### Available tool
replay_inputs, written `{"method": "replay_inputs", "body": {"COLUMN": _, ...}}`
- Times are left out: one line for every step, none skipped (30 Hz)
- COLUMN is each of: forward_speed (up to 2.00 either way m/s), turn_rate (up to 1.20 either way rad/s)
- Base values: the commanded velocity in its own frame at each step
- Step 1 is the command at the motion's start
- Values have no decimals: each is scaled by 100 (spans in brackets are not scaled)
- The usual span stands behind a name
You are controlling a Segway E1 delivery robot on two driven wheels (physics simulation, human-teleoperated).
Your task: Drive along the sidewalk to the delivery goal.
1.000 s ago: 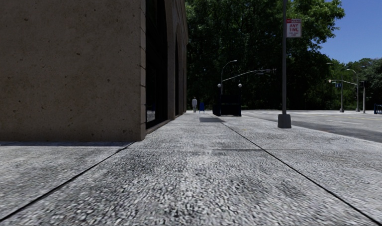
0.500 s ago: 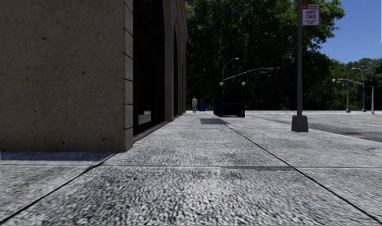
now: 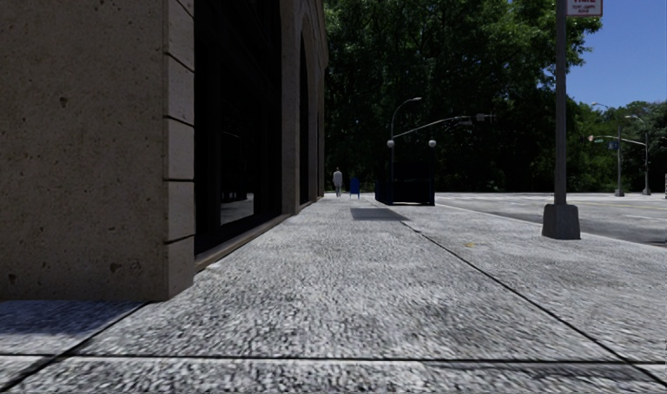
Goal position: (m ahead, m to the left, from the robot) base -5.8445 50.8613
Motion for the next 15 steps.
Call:
{"method": "replay_inputs", "body": {"forward_speed": 200, "turn_rate": 0}}
{"method": "replay_inputs", "body": {"forward_speed": 200, "turn_rate": 0}}
{"method": "replay_inputs", "body": {"forward_speed": 200, "turn_rate": 0}}
{"method": "replay_inputs", "body": {"forward_speed": 200, "turn_rate": 0}}
{"method": "replay_inputs", "body": {"forward_speed": 200, "turn_rate": 0}}
{"method": "replay_inputs", "body": {"forward_speed": 200, "turn_rate": 0}}
{"method": "replay_inputs", "body": {"forward_speed": 200, "turn_rate": 0}}
{"method": "replay_inputs", "body": {"forward_speed": 200, "turn_rate": 0}}
{"method": "replay_inputs", "body": {"forward_speed": 200, "turn_rate": 0}}
{"method": "replay_inputs", "body": {"forward_speed": 200, "turn_rate": 0}}
{"method": "replay_inputs", "body": {"forward_speed": 200, "turn_rate": 0}}
{"method": "replay_inputs", "body": {"forward_speed": 200, "turn_rate": 0}}
{"method": "replay_inputs", "body": {"forward_speed": 200, "turn_rate": 0}}
{"method": "replay_inputs", "body": {"forward_speed": 200, "turn_rate": 0}}
{"method": "replay_inputs", "body": {"forward_speed": 200, "turn_rate": 0}}
